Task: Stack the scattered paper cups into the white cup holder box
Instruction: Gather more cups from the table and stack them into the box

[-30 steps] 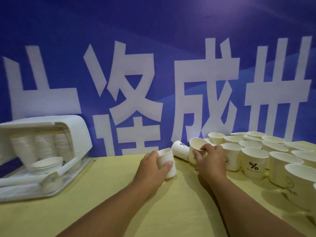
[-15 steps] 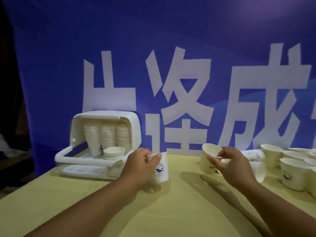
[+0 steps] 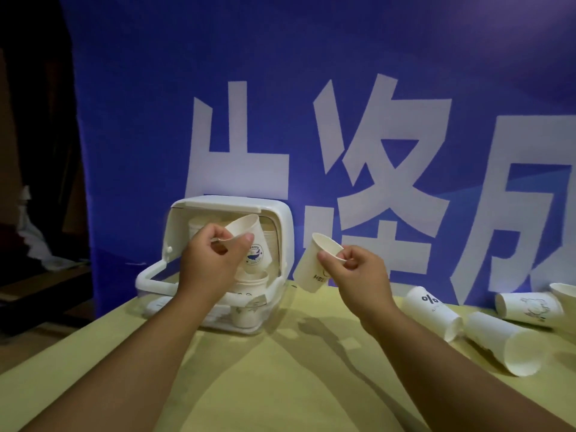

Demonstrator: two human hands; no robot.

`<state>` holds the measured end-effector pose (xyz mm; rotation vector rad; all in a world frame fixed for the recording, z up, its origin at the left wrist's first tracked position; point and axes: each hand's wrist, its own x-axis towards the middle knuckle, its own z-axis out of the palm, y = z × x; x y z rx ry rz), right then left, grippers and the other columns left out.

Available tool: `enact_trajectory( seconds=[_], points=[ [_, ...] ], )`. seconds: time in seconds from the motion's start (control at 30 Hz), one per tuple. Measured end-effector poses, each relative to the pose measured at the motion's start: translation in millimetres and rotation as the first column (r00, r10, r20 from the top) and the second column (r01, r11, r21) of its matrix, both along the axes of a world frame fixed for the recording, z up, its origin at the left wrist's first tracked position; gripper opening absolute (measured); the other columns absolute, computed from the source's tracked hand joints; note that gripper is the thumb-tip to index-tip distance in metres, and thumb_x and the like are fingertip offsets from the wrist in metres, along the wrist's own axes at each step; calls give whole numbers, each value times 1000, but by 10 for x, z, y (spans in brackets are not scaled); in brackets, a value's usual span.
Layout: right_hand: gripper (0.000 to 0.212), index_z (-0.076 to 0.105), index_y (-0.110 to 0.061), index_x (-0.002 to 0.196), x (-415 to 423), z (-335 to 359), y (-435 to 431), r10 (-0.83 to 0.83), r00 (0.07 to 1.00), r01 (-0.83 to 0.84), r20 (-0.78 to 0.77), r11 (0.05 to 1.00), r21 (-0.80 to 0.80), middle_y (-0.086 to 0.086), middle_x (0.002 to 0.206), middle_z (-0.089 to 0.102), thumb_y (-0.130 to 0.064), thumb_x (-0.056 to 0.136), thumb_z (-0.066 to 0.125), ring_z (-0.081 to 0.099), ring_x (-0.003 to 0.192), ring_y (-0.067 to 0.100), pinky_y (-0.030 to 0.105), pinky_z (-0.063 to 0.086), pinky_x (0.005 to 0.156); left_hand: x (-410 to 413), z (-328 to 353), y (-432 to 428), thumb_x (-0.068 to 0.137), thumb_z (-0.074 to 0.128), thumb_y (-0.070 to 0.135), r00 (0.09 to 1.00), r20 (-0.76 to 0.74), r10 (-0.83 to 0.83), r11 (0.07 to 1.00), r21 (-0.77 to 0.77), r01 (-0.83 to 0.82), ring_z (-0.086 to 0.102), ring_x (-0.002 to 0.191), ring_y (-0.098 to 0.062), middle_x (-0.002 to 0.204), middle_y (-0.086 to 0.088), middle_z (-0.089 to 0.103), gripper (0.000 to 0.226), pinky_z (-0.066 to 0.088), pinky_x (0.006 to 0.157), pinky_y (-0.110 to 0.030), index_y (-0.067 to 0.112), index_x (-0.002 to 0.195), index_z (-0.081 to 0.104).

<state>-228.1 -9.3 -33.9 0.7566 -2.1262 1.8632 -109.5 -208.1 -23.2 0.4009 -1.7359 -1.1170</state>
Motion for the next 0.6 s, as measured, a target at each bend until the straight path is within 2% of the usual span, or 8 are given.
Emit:
enact_trajectory(
  seconds=[0.1, 0.23, 0.33, 0.4, 0.47, 0.53, 0.57, 0.6],
  points=[
    [38, 62, -5, 89, 35, 114, -258, 25, 999, -22, 37, 997, -75, -1, 86, 69, -40, 88, 76, 65, 80, 15, 25, 55, 63, -22, -29, -89, 84, 82, 43, 1000, 15, 7, 1000, 5, -7, 72, 81, -15, 89, 5, 74, 30, 61, 68, -41, 28, 97, 60],
    [39, 62, -6, 90, 46, 283, -522, 24, 998, -12, 58, 979, -201, -4, 83, 68, -42, 88, 75, 66, 78, 15, 25, 57, 64, -23, -101, -153, 85, 81, 42, 995, 98, -11, 998, -54, 16, 68, 93, -6, 111, 14, 67, 45, 55, 70, -26, 33, 120, 54],
    [38, 63, -7, 92, 48, 305, -614, 37, 997, -20, 66, 970, -242, -3, 84, 68, -43, 89, 74, 66, 78, 16, 25, 57, 62, -31, -190, -245, 77, 78, 59, 968, 250, -8, 996, -84, 29, 65, 106, -10, 126, 13, 61, 69, 58, 89, -38, 37, 135, 49],
    [38, 63, -7, 90, 42, 266, -632, 42, 997, -24, 65, 965, -259, -2, 84, 69, -44, 88, 74, 66, 80, 15, 25, 56, 61, -17, -249, -276, 74, 80, 61, 929, 371, -21, 993, -103, 63, 63, 110, -10, 128, 16, 60, 79, 56, 96, -42, 38, 142, 48],
    [35, 62, -11, 85, 18, 217, -638, 45, 998, -37, 33, 973, -229, -2, 85, 71, -44, 87, 75, 67, 81, 15, 24, 54, 59, 7, -290, -270, 71, 82, 64, 881, 472, -23, 984, -143, 103, 63, 108, -9, 117, 22, 63, 72, 56, 97, -42, 43, 136, 56],
    [32, 61, -15, 83, -8, 187, -639, 54, 999, -54, -7, 981, -187, -3, 88, 72, -44, 87, 76, 69, 85, 15, 23, 56, 60, 20, -317, -269, 63, 78, 73, 846, 533, 8, 972, -204, 119, 64, 107, -9, 106, 27, 67, 52, 57, 96, -43, 55, 110, 64],
    [31, 61, -17, 83, -13, 182, -643, 63, 998, -66, -21, 983, -172, -4, 90, 72, -44, 86, 76, 70, 88, 15, 26, 59, 63, 28, -314, -271, 59, 75, 77, 836, 549, 22, 966, -227, 124, 64, 108, -10, 107, 27, 68, 49, 56, 96, -44, 58, 102, 62],
    [31, 62, -18, 84, -17, 179, -655, 75, 997, -79, -33, 984, -162, -5, 91, 72, -45, 85, 76, 70, 90, 16, 30, 62, 68, 33, -306, -276, 55, 73, 81, 832, 554, 30, 963, -239, 125, 63, 110, -11, 110, 26, 69, 54, 56, 97, -45, 59, 103, 61]
  ],
)
